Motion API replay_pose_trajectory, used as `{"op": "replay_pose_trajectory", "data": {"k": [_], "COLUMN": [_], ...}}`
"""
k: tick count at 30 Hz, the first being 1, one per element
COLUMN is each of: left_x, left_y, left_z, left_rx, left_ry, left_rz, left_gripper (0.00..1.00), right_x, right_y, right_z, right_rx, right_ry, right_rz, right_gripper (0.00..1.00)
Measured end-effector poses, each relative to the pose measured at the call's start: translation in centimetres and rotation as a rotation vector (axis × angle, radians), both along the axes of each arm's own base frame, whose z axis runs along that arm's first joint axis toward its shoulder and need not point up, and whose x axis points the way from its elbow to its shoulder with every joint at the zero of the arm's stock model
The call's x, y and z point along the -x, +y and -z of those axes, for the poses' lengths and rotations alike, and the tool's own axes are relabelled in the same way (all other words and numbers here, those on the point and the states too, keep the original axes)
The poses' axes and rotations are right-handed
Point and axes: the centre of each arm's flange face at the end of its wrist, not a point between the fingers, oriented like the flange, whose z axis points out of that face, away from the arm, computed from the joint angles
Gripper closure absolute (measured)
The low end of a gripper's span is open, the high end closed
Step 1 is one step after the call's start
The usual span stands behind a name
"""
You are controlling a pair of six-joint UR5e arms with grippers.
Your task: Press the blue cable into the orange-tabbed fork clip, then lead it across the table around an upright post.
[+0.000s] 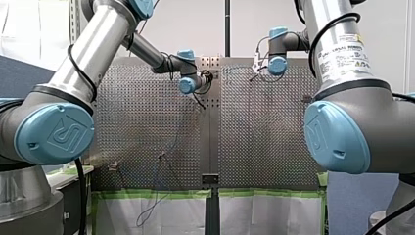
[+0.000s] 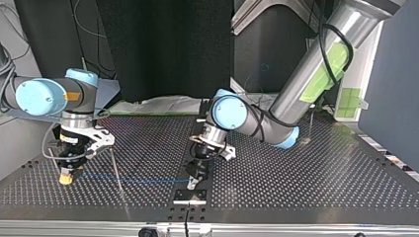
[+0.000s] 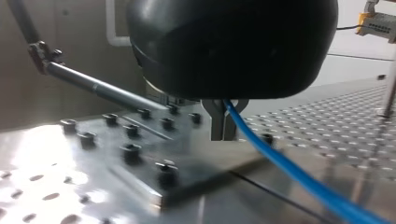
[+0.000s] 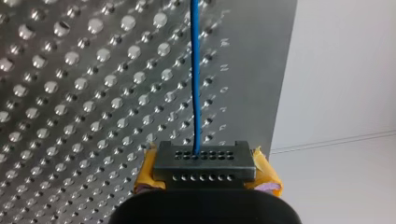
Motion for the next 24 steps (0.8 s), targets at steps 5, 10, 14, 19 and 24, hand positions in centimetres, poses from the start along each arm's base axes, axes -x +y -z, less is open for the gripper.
{"op": "replay_pose_trajectory", "data": {"k": [5, 10, 14, 19, 24], "left_x": [-0.1, 0.0, 0.1, 0.2, 0.6], "left_y": [-1.4, -1.9, -2.1, -2.2, -2.7], "left_z": [3.0, 4.1, 4.2, 4.2, 4.4], "left_rx": [-0.027, -0.041, -0.053, -0.073, -0.095], "left_ry": [0.031, 0.038, 0.034, 0.031, 0.034], "left_rz": [0.019, 0.021, 0.019, 0.015, 0.017], "left_gripper": [1.0, 1.0, 1.0, 1.0, 1.0], "right_x": [0.5, 0.8, 0.9, 0.8, 0.7], "right_y": [-0.4, -0.7, -0.8, -1.2, -1.5], "right_z": [0.6, 1.9, 3.0, 5.2, 7.5], "right_rx": [-0.01, -0.029, -0.048, -0.082, -0.115], "right_ry": [0.003, 0.01, 0.016, 0.027, 0.037], "right_rz": [0.008, 0.012, 0.015, 0.015, 0.014], "right_gripper": [1.0, 1.0, 1.0, 1.0, 1.0]}}
